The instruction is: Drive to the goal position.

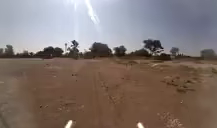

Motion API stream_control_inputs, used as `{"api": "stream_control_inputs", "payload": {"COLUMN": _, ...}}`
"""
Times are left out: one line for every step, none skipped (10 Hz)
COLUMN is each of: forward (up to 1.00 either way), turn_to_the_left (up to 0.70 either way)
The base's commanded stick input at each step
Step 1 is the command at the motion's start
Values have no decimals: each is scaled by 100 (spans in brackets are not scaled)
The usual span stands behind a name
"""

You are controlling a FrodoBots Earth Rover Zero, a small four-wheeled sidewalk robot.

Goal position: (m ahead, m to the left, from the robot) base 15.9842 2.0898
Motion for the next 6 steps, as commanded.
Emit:
{"api": "stream_control_inputs", "payload": {"forward": 50, "turn_to_the_left": 0}}
{"api": "stream_control_inputs", "payload": {"forward": 50, "turn_to_the_left": 0}}
{"api": "stream_control_inputs", "payload": {"forward": 50, "turn_to_the_left": 0}}
{"api": "stream_control_inputs", "payload": {"forward": 50, "turn_to_the_left": 0}}
{"api": "stream_control_inputs", "payload": {"forward": 50, "turn_to_the_left": 0}}
{"api": "stream_control_inputs", "payload": {"forward": 50, "turn_to_the_left": 0}}
